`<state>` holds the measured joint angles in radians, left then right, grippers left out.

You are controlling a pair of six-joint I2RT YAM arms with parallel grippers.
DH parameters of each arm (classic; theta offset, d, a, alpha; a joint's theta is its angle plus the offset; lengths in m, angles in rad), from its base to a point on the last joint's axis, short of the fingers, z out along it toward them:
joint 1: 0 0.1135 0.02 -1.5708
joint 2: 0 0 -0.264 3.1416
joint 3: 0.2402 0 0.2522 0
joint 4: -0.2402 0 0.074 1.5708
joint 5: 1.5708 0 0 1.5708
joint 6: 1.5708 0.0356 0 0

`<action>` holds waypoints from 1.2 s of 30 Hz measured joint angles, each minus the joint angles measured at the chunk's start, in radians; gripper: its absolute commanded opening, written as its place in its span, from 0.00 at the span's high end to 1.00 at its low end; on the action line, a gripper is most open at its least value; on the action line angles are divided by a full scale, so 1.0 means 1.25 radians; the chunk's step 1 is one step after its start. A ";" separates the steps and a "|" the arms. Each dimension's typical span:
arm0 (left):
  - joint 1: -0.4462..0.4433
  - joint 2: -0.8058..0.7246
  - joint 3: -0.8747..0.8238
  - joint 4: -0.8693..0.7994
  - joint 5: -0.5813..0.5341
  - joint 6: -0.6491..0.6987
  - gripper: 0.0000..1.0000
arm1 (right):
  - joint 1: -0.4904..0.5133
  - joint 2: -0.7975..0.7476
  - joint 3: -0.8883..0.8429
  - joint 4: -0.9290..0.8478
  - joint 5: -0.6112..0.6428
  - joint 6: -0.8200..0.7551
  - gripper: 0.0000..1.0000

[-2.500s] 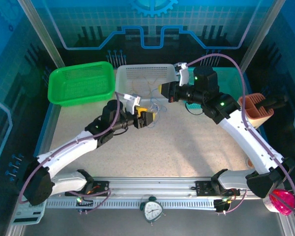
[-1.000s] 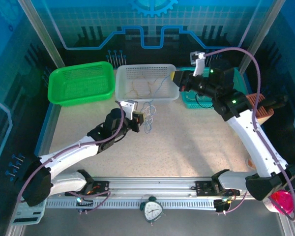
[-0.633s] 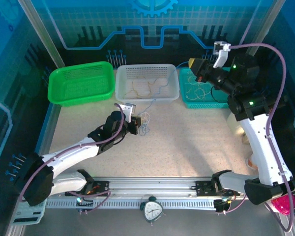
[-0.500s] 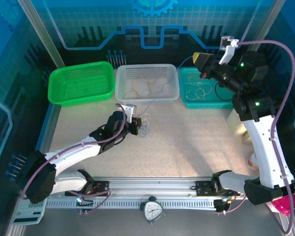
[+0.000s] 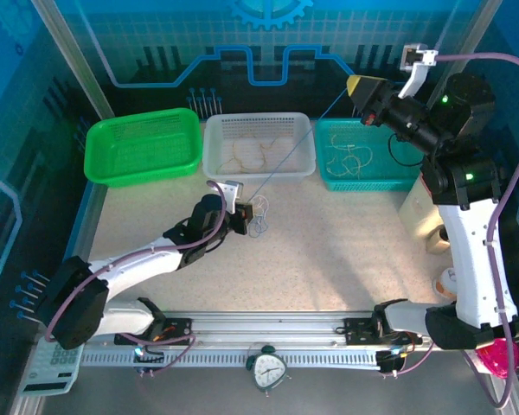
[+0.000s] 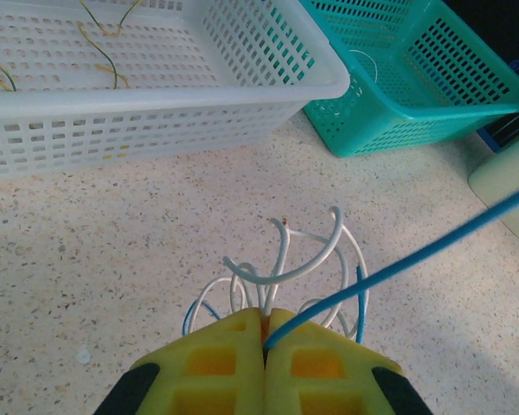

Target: Untangle the cables

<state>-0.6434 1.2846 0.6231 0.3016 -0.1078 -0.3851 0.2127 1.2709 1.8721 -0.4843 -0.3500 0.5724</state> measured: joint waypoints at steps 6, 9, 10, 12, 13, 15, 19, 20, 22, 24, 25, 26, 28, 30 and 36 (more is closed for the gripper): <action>0.001 0.012 -0.001 -0.005 0.005 -0.008 0.81 | -0.004 0.002 -0.008 0.024 -0.022 0.022 1.00; 0.003 0.015 -0.004 -0.029 0.005 -0.012 0.65 | -0.008 -0.013 -0.049 0.068 -0.028 0.039 1.00; 0.004 0.015 -0.004 -0.035 0.005 -0.012 0.62 | -0.008 -0.019 -0.067 0.076 -0.030 0.044 1.00; 0.004 0.014 -0.004 -0.045 0.005 -0.012 0.54 | -0.008 -0.025 -0.097 0.086 -0.033 0.049 1.00; 0.004 0.013 -0.004 -0.050 0.005 -0.010 0.52 | -0.007 -0.027 -0.111 0.089 -0.036 0.050 1.00; 0.004 0.006 -0.004 -0.059 0.005 -0.009 0.48 | 0.000 -0.026 -0.128 0.089 -0.036 0.051 1.00; 0.004 -0.028 -0.004 -0.079 0.005 -0.007 0.39 | 0.022 -0.023 -0.134 0.089 -0.036 0.050 1.00; 0.004 -0.040 -0.004 -0.084 0.005 -0.006 0.37 | 0.029 -0.023 -0.134 0.089 -0.036 0.048 1.00; 0.004 -0.067 -0.003 -0.098 0.005 -0.005 0.34 | 0.041 -0.023 -0.133 0.089 -0.035 0.043 1.00; 0.004 -0.094 0.007 -0.119 0.006 0.002 0.30 | 0.054 -0.023 -0.133 0.089 -0.035 0.039 1.00; 0.004 -0.107 0.016 -0.131 0.009 0.007 0.28 | 0.060 -0.023 -0.133 0.089 -0.035 0.036 1.00; 0.005 -0.119 0.030 -0.143 0.013 0.015 0.27 | 0.067 -0.023 -0.133 0.089 -0.035 0.034 1.00; 0.005 -0.142 0.065 -0.161 0.028 0.030 0.24 | 0.080 -0.022 -0.133 0.089 -0.035 0.029 1.00; 0.005 -0.163 0.107 -0.175 0.052 0.045 0.22 | 0.094 -0.018 -0.133 0.089 -0.035 0.023 1.00; 0.005 -0.183 0.230 -0.200 0.147 0.089 0.20 | 0.140 0.003 -0.133 0.088 -0.035 0.008 1.00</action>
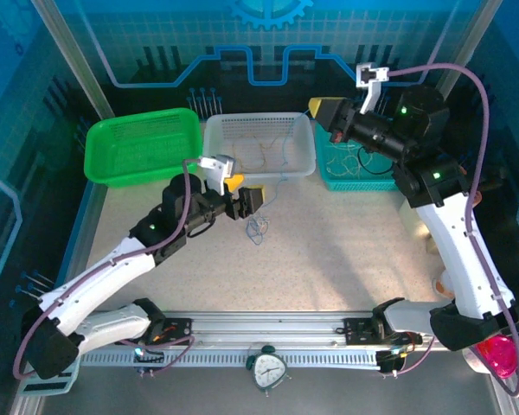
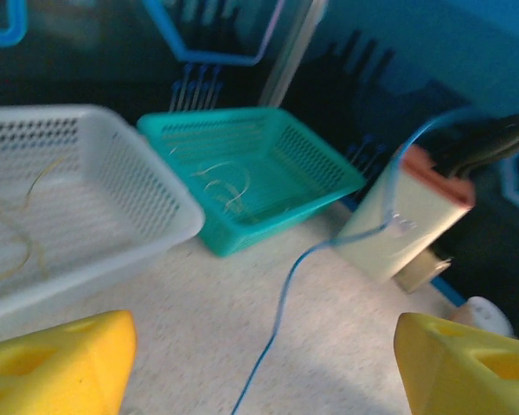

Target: Untangle the cables

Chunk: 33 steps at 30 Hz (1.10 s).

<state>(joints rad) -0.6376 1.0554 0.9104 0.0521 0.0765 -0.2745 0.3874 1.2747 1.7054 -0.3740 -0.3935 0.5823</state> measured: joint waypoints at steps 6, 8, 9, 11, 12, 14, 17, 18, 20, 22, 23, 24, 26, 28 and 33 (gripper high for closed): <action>0.000 0.000 0.076 -0.019 0.068 0.022 0.20 | 0.062 0.030 0.000 -0.010 0.000 -0.022 1.00; 0.000 0.000 0.096 -0.026 0.082 0.031 0.20 | 0.076 0.036 -0.001 -0.014 -0.001 -0.030 1.00; 0.000 0.000 0.106 -0.029 0.087 0.034 0.20 | 0.084 0.038 -0.003 -0.015 -0.001 -0.033 1.00; 0.000 0.000 0.120 -0.033 0.093 0.039 0.20 | 0.097 0.042 -0.005 -0.018 -0.001 -0.039 1.00; 0.000 0.001 0.126 -0.034 0.096 0.043 0.20 | 0.105 0.045 -0.006 -0.017 -0.001 -0.042 1.00; 0.000 0.005 0.135 -0.034 0.099 0.052 0.20 | 0.117 0.047 -0.010 -0.018 -0.002 -0.046 1.00; 0.000 0.016 0.140 -0.037 0.099 0.059 0.22 | 0.135 0.051 -0.017 -0.018 -0.004 -0.051 1.00; 0.000 0.021 0.141 -0.038 0.099 0.061 0.25 | 0.140 0.053 -0.018 -0.018 -0.004 -0.052 1.00; 0.001 0.029 0.141 -0.038 0.099 0.068 0.34 | 0.151 0.057 -0.018 -0.021 -0.005 -0.054 1.00; 0.002 0.034 0.142 -0.038 0.099 0.077 0.46 | 0.162 0.059 -0.018 -0.024 -0.006 -0.054 1.00; 0.003 0.036 0.142 -0.038 0.099 0.076 0.51 | 0.167 0.059 -0.019 -0.023 -0.006 -0.055 1.00; 0.005 0.036 0.142 -0.038 0.099 0.077 0.57 | 0.172 0.059 -0.019 -0.023 -0.006 -0.057 1.00; 0.007 0.036 0.142 -0.038 0.098 0.077 0.70 | 0.180 0.059 -0.019 -0.023 -0.006 -0.057 1.00; 0.009 0.036 0.142 -0.038 0.098 0.080 0.82 | 0.186 0.059 -0.023 -0.023 -0.006 -0.057 1.00; 0.011 0.036 0.142 -0.034 0.098 0.079 1.00 | 0.189 0.059 -0.040 -0.023 -0.005 -0.057 1.00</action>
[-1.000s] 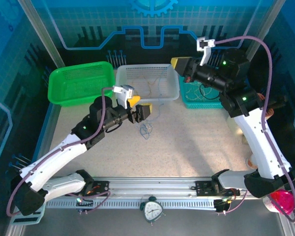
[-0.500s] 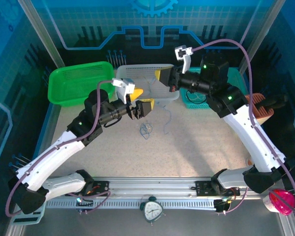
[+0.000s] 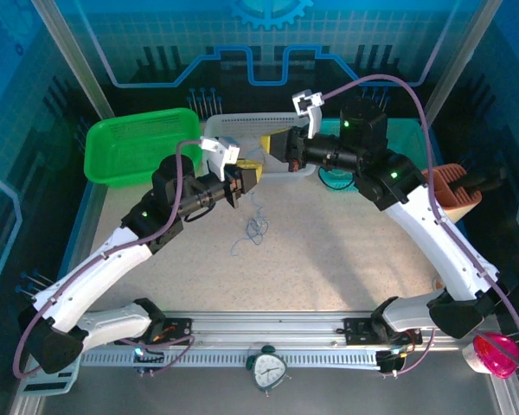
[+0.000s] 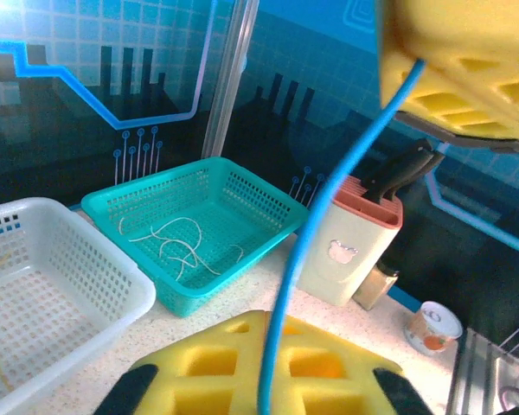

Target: Untangle the cables

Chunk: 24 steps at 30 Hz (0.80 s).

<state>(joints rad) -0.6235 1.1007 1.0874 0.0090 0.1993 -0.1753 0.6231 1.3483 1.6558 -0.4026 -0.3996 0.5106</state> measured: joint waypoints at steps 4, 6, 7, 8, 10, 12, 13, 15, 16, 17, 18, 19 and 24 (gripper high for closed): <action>0.000 0.000 0.000 0.003 -0.001 -0.002 1.00 | 0.000 0.000 -0.002 0.000 0.005 0.000 1.00; 0.000 0.000 0.000 0.003 -0.005 -0.002 1.00 | 0.000 0.000 -0.002 0.000 0.008 0.000 0.98; 0.000 0.000 0.000 0.003 -0.010 -0.002 1.00 | 0.000 0.000 -0.002 0.000 0.013 -0.003 0.87; 0.000 -0.001 0.000 0.003 -0.016 -0.002 1.00 | 0.000 0.000 -0.002 -0.001 0.017 -0.002 0.77; 0.005 -0.002 0.000 0.003 -0.030 -0.002 1.00 | 0.000 -0.002 -0.002 -0.001 0.023 -0.009 0.55; 0.016 -0.002 0.000 0.003 -0.040 -0.005 1.00 | -0.002 -0.007 -0.005 -0.001 0.031 -0.009 0.43; 0.023 -0.002 0.000 0.002 -0.045 -0.005 1.00 | -0.003 -0.011 -0.008 -0.002 0.035 -0.013 0.39; 0.043 -0.002 0.004 -0.002 -0.058 -0.007 1.00 | -0.013 -0.028 -0.021 -0.001 0.042 -0.010 0.34; 0.051 -0.002 0.007 -0.005 -0.061 -0.007 1.00 | -0.017 -0.037 -0.030 0.000 0.046 -0.011 0.32; 0.062 -0.001 0.014 -0.008 -0.067 -0.006 1.00 | -0.024 -0.049 -0.041 0.000 0.047 -0.009 0.30; 0.074 0.000 0.024 -0.010 -0.073 -0.005 1.00 | -0.030 -0.062 -0.055 0.001 0.049 -0.007 0.28; 0.085 0.001 0.033 -0.012 -0.078 -0.005 1.00 | -0.035 -0.075 -0.070 0.002 0.051 -0.004 0.27; 0.171 0.034 0.118 -0.028 -0.100 0.004 1.00 | -0.044 -0.132 -0.151 0.009 0.063 0.007 0.26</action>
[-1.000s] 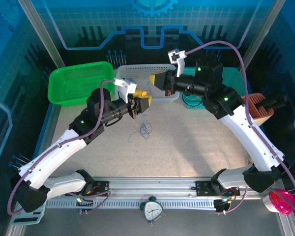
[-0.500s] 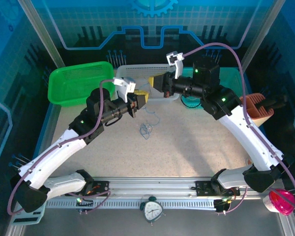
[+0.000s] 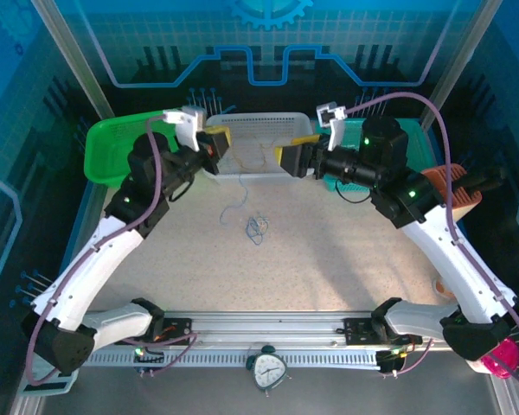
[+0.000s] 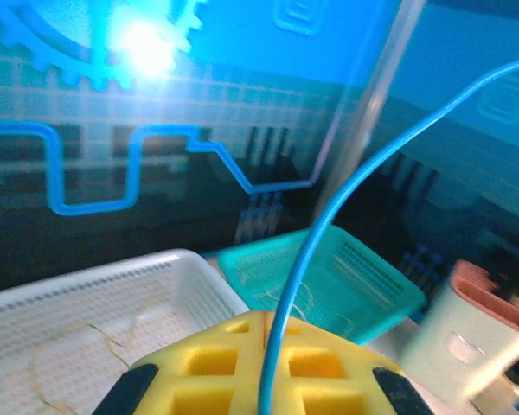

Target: Untangle the cables

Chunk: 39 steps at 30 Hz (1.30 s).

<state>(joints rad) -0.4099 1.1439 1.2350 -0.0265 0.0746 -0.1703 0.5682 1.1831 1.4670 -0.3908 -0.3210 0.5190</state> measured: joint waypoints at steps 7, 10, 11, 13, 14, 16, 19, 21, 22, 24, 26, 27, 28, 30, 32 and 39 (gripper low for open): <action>0.124 0.089 0.133 -0.022 -0.019 0.032 1.00 | 0.000 -0.065 -0.127 -0.003 0.027 0.000 0.24; 0.161 0.136 0.180 -0.023 -0.037 0.048 1.00 | 0.000 -0.090 -0.173 -0.004 0.033 0.001 0.24; 0.172 0.155 0.195 -0.023 -0.045 0.056 1.00 | 0.000 -0.097 -0.186 -0.004 0.034 0.001 0.25; 0.192 0.189 0.221 -0.024 -0.058 0.070 1.00 | 0.000 -0.108 -0.211 -0.003 0.036 0.001 0.24; 0.204 0.209 0.235 -0.023 -0.068 0.080 1.00 | 0.000 -0.111 -0.222 -0.003 0.036 0.000 0.25; 0.228 0.244 0.259 -0.023 -0.086 0.097 1.00 | 0.000 -0.114 -0.241 -0.003 0.036 0.000 0.24; 0.270 0.298 0.301 -0.025 -0.113 0.118 1.00 | 0.001 -0.114 -0.265 0.000 0.036 0.000 0.24; 0.299 0.332 0.330 -0.025 -0.128 0.131 1.00 | 0.001 -0.114 -0.274 0.000 0.036 0.000 0.24; 0.313 0.346 0.343 -0.024 -0.133 0.139 1.00 | 0.001 -0.114 -0.278 0.002 0.035 0.000 0.24; 0.339 0.377 0.372 -0.022 -0.143 0.157 1.00 | 0.001 -0.114 -0.282 0.004 0.035 0.000 0.24; 0.360 0.403 0.387 -0.005 -0.149 0.173 1.00 | 0.002 -0.110 -0.283 0.006 0.034 0.000 0.25; 0.370 0.412 0.388 0.008 -0.150 0.178 1.00 | 0.002 -0.107 -0.283 0.008 0.033 0.000 0.24; 0.380 0.422 0.388 0.017 -0.150 0.179 1.00 | 0.003 -0.104 -0.283 0.008 0.032 0.001 0.24; 0.401 0.451 0.391 0.037 -0.150 0.180 1.00 | 0.006 -0.101 -0.284 0.007 0.033 0.001 0.25; 0.420 0.489 0.397 0.057 -0.150 0.180 1.00 | 0.008 -0.101 -0.284 0.002 0.033 0.000 0.25; 0.442 0.623 0.424 0.058 -0.155 0.191 1.00 | 0.011 -0.110 -0.284 -0.038 0.048 0.000 0.24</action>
<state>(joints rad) 0.1421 1.9224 1.7649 0.0460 -0.1188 0.0685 0.5819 1.0458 1.1118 -0.4389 -0.2611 0.5186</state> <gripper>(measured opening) 0.057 0.755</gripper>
